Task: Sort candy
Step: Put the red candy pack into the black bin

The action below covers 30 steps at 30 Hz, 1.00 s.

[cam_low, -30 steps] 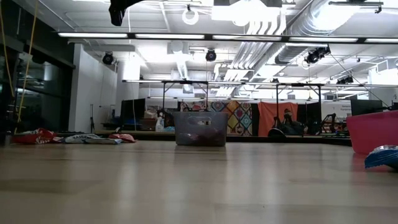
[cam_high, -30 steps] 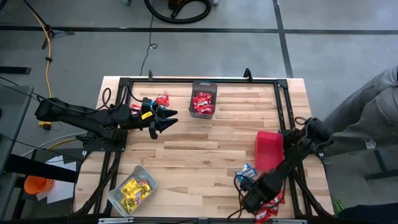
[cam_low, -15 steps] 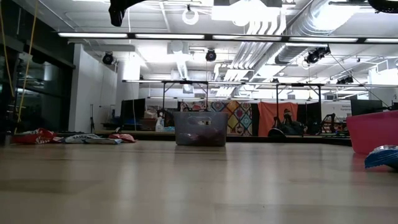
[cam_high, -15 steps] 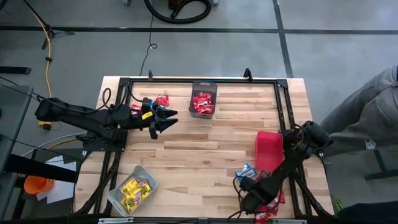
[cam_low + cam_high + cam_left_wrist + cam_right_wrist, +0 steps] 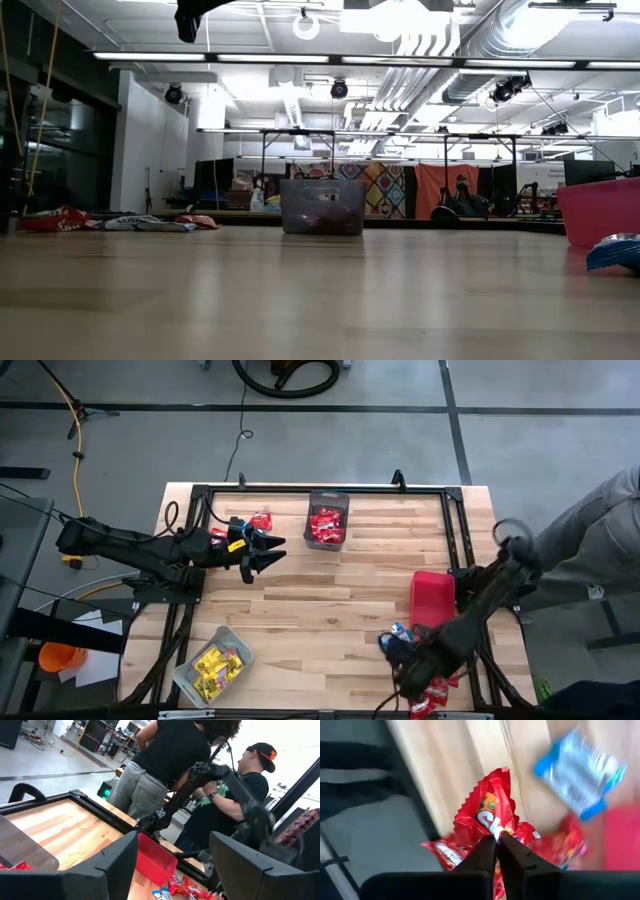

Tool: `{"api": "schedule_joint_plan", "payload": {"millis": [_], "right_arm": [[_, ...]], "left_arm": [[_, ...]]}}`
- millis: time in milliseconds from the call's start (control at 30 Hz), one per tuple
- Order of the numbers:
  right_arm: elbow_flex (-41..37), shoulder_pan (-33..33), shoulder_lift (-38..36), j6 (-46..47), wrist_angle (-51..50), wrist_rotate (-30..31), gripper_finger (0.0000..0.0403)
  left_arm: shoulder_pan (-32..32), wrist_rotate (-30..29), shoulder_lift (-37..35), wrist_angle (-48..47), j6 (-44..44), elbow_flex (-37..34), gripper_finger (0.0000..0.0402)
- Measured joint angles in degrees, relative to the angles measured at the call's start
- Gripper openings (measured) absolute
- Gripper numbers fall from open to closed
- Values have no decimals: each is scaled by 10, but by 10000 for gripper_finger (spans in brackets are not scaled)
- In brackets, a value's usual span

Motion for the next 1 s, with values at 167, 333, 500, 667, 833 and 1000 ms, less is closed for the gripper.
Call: {"api": "schedule_joint_plan", "payload": {"millis": [167,333,500,667,833,1000], "right_arm": [[1,-52,-85,-132,70,74,3],[-41,-156,-121,-287,191,142,2],[-64,-307,-123,-448,296,146,1],[-64,-451,-124,-545,425,133,1],[-64,-564,-124,-520,480,70,1],[-64,-610,-107,-478,469,41,1]], "left_arm": [[5,0,0,0,0,0,234],[5,0,0,0,0,0,234],[11,0,0,2,0,0,234],[14,-2,0,25,0,0,234],[14,-2,0,32,0,0,234],[14,-2,0,32,0,0,234]]}}
